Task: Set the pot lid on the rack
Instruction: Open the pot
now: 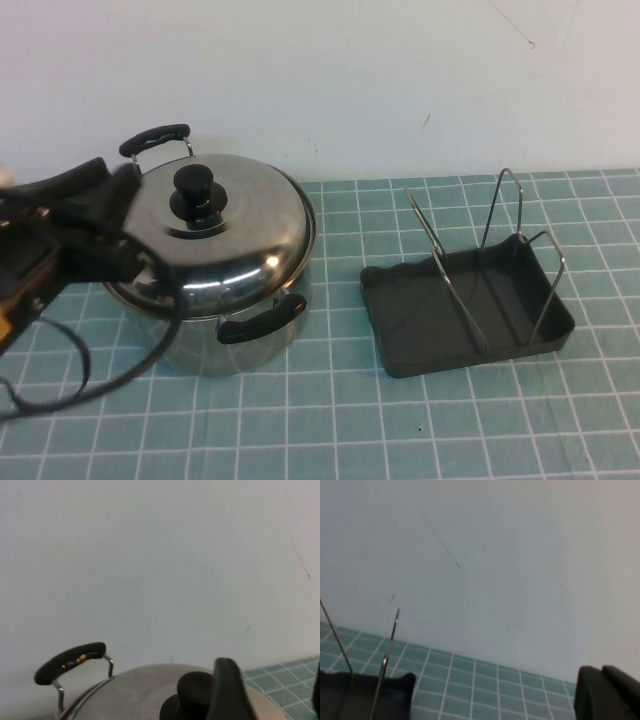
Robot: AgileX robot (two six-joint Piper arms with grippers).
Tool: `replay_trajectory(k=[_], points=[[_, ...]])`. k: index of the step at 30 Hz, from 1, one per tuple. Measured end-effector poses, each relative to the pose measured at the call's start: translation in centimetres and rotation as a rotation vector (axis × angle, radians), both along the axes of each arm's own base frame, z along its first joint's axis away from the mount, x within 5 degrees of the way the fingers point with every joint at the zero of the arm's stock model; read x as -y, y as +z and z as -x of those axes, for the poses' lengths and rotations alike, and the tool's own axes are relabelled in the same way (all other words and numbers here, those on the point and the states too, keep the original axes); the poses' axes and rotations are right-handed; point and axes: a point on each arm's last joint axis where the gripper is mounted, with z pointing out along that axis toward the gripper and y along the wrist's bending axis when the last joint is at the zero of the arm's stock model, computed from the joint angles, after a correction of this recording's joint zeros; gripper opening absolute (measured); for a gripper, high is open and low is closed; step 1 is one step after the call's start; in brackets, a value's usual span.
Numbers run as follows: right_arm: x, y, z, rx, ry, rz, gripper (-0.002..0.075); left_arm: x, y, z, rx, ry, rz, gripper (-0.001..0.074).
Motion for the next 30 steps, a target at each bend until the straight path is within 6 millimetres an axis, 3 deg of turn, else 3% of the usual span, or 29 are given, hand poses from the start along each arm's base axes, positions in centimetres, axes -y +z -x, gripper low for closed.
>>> replay_trajectory(k=[3, 5, 9, 15, 20, 23, 26, 30], points=[[0.0, -0.4, 0.0, -0.042, 0.002, 0.010, -0.0001, 0.6, -0.5, -2.2, -0.045, -0.051, -0.031, 0.0480], [0.0, -0.4, 0.0, -0.048, 0.003, 0.017, -0.0001, 1.0, -0.7, -3.5, -0.051, -0.086, -0.066, 0.0595], [0.0, -0.5, 0.0, -0.052, 0.003, 0.023, -0.0001, 1.5, -1.4, -6.2, -0.070, -0.130, -0.118, 0.0673], [0.0, -0.6, 0.0, -0.043, 0.002, 0.023, -0.0001, 1.6, -2.4, -9.2, -0.117, -0.120, -0.137, 0.0644], [0.0, -0.6, 0.0, -0.035, 0.002, 0.021, -0.0001, 1.7, -4.0, -10.4, -0.164, -0.123, -0.165, 0.0613], [0.0, -0.5, 0.0, -0.034, 0.002, 0.020, -0.0001, 1.8, -5.0, -10.8, -0.189, -0.142, -0.193, 0.0529], [0.0, -0.5, 0.0, -0.030, 0.002, 0.019, -0.0001, 2.0, -5.1, -10.8, -0.181, -0.166, -0.202, 0.0349], [0.0, -0.4, -0.1, -0.016, 0.001, 0.017, -0.0001, 2.1, -5.1, -10.8, -0.173, -0.171, -0.209, 0.0326]])
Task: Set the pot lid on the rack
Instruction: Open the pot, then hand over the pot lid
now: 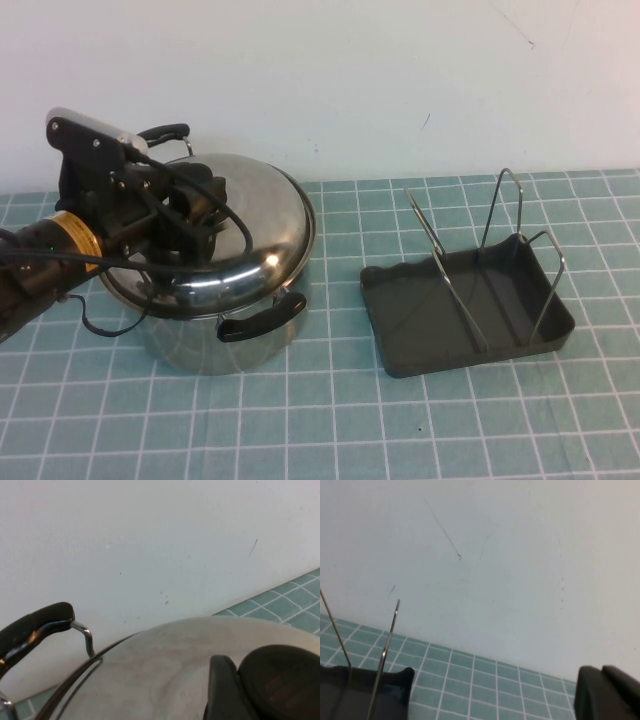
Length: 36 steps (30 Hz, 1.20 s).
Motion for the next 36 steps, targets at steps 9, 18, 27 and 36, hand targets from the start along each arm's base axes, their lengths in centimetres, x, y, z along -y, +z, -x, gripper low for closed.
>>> replay_trajectory(k=[9, 18, 27, 36], points=[[-0.2, 3.7, 0.7, -0.011, 0.025, -0.101, -0.0001, 0.3, 4.1, 1.6, 0.138, -0.042, 0.097, 0.0325], [-5.1, 10.6, 2.5, -0.056, 0.595, -0.208, -0.0001, 4.1, 14.9, 7.7, 0.504, -0.316, 0.301, 0.0325], [-7.5, 11.2, -0.3, -0.205, 0.939, -0.447, 0.0000, 10.6, 18.0, 12.4, 0.535, -0.543, 0.522, 0.0325], [-7.5, 12.4, -1.3, -0.157, 0.971, -0.634, 0.0309, 12.9, 18.4, 14.6, 0.552, -0.615, 0.569, 0.0325]])
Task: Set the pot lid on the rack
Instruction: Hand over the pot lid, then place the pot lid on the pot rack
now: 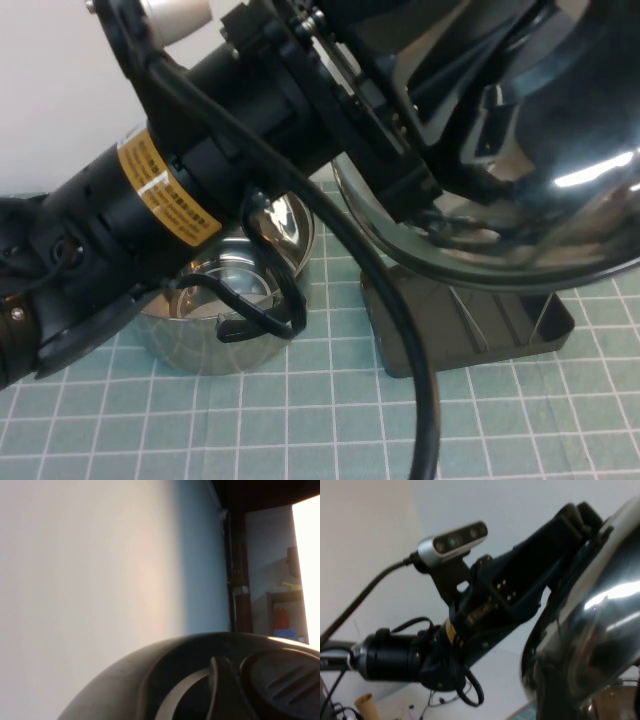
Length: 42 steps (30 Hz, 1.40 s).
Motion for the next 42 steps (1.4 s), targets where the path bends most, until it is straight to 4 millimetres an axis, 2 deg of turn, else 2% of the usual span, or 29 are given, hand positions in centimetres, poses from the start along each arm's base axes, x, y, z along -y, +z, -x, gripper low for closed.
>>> replay_trajectory(k=[2, 4, 8, 14, 18, 22, 30, 32, 33, 35, 36, 39, 42], points=[[0.1, 0.2, -0.2, -0.004, -0.015, -0.035, 0.0389, 0.1, 0.0, 0.1, -0.001, -0.007, -0.001, 0.0325], [0.3, 0.3, -0.5, -0.008, -0.047, -0.053, 0.0435, 0.1, 0.0, 0.1, -0.019, -0.020, 0.003, 0.0325], [0.5, 0.3, -1.1, -0.028, -0.083, -0.073, 0.0462, 0.4, 0.0, 0.4, -0.034, -0.047, 0.008, 0.0325], [0.1, 0.1, -2.3, -0.115, -0.005, -0.092, 0.0457, 1.0, -0.5, 0.6, -0.050, -0.043, -0.047, 0.0325], [-0.1, 0.4, -2.7, -0.129, 0.031, -0.093, 0.0363, 1.4, -0.8, 0.9, -0.030, -0.051, -0.100, 0.0325], [-0.2, 0.7, -2.4, -0.120, 0.059, -0.099, 0.0136, 1.4, -0.9, 0.9, -0.034, -0.046, -0.108, 0.0325], [-0.3, 0.7, -2.4, -0.067, 0.059, -0.068, 0.0111, 1.6, -1.2, 0.6, -0.147, -0.069, -0.124, 0.0328], [-0.3, 0.9, -2.4, -0.049, 0.054, -0.055, 0.0068, 1.6, -1.5, 0.4, -0.185, -0.064, -0.141, 0.0401], [-0.2, 1.0, -2.5, -0.038, 0.032, -0.049, 0.0045, 1.6, -1.6, 0.3, -0.200, -0.062, -0.145, 0.0465], [0.1, 1.2, -2.9, -0.025, -0.021, -0.041, 0.0036, 1.6, -1.5, 0.2, -0.212, -0.044, -0.156, 0.0578], [0.2, 1.2, -3.1, -0.020, -0.040, -0.038, 0.0034, 1.5, -1.5, 0.1, -0.220, -0.022, -0.169, 0.0610], [0.3, 1.5, -3.5, -0.002, -0.063, -0.027, 0.0032, 0.7, -1.5, -0.2, -0.214, 0.125, -0.244, 0.0636], [0.2, 1.6, -4.1, -0.007, -0.056, -0.019, 0.0031, -0.7, -1.3, -0.4, -0.216, 0.305, -0.338, 0.0601]])
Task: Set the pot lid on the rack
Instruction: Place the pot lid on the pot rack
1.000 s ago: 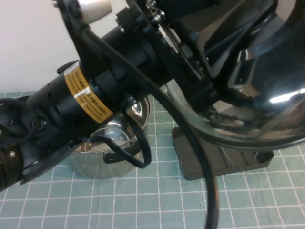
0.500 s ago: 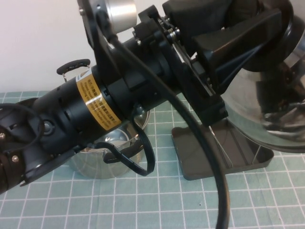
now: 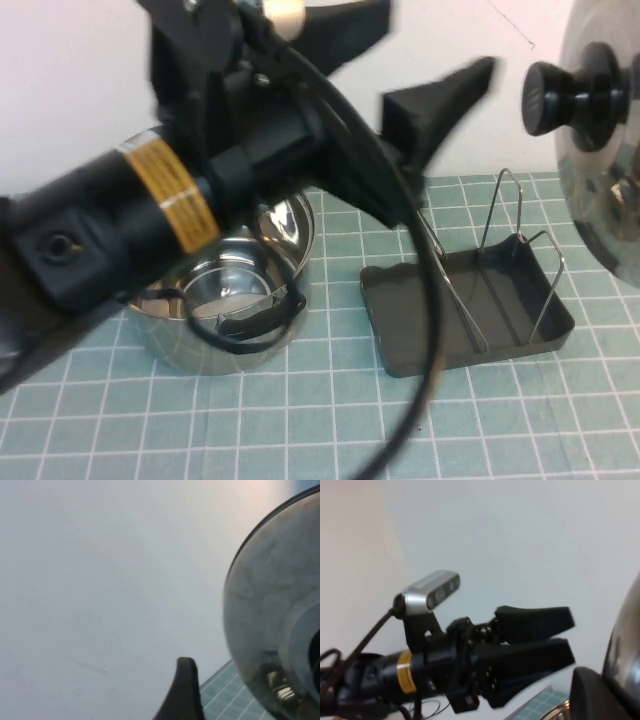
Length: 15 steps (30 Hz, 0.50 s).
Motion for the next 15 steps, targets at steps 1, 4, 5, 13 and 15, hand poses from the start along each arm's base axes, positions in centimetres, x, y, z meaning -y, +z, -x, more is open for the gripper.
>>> replay_trajectory(k=[1, 4, 5, 13, 15], points=[[-0.1, 0.0, -0.4, -0.007, 0.010, 0.003, 0.0031, -0.5, 0.1, 0.1, -0.006, 0.039, -0.021, 0.0574], [-0.4, -0.4, -2.4, -0.053, 0.051, 0.014, 0.0031, -2.3, 0.6, 0.6, -0.062, 0.156, -0.071, 0.0373], [-0.5, -0.4, -3.1, -0.060, 0.065, 0.021, 0.0031, -2.9, 0.6, 0.8, -0.088, 0.193, -0.090, 0.0273], [-1.3, -2.7, -10.8, -0.168, 0.188, 0.058, 0.0031, -6.9, -0.3, 2.1, -0.322, 0.439, -0.249, 0.0012], [-1.5, -3.8, -12.4, -0.191, 0.221, 0.065, 0.0031, -7.5, -0.6, 2.4, -0.372, 0.476, -0.273, 0.0005]])
